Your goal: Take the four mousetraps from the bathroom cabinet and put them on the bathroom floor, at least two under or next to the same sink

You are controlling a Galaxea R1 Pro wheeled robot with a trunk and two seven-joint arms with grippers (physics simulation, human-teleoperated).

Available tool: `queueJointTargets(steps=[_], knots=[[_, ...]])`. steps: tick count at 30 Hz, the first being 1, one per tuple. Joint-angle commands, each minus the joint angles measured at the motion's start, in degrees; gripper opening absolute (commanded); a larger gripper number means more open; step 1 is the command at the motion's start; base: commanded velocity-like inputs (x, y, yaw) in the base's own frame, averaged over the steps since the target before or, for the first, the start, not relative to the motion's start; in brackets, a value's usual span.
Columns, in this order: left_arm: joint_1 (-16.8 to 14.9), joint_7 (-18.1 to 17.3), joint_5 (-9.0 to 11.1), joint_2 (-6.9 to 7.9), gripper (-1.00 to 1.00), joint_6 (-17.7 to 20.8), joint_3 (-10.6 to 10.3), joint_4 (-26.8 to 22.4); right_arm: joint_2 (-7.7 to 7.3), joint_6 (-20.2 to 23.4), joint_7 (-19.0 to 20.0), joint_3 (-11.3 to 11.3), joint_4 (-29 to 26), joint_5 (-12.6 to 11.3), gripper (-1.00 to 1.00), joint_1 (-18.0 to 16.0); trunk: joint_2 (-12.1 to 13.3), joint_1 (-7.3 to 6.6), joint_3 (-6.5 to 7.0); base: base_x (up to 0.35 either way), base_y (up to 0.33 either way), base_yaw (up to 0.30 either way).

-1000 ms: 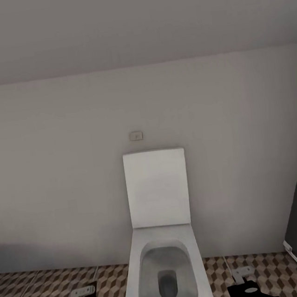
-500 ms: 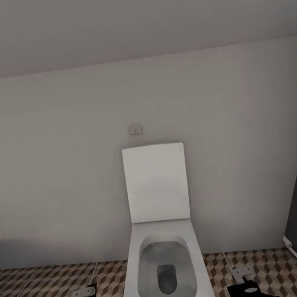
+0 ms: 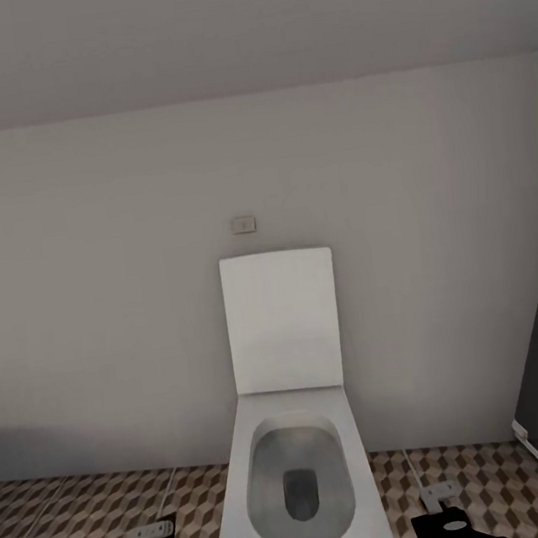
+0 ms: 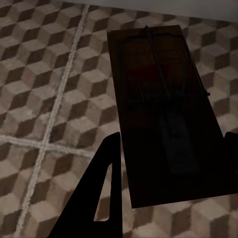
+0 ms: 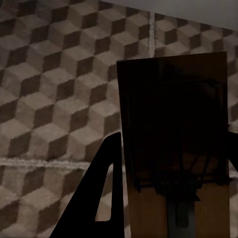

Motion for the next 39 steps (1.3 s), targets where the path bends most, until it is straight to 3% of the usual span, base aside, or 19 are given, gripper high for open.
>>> queueJointTargets(steps=[1,13,39], knots=[[0.0,0.0,0.5,0.02,-1.0,-0.2,-0.3,0.1,0.03,-0.4,0.1,0.5,0.2,-0.7,-1.0,-0.1,-0.4,0.21,-0.24,0.0,0.0,0.0],[0.0,0.0,0.5,0.02,-1.0,-0.2,-0.3,0.1,0.03,-0.5,0.1,0.5,0.2,-0.7,-1.0,-0.1,-5.3,2.85,-2.4,0.0,0.0,0.0],[-0.1,0.0,0.5,0.02,-1.0,-0.5,-0.3,0.1,-0.08,-0.7,0.1,0.4,0.1,-0.7,-1.0,-0.1,-5.6,3.52,-8.16,0.0,0.0,0.0]])
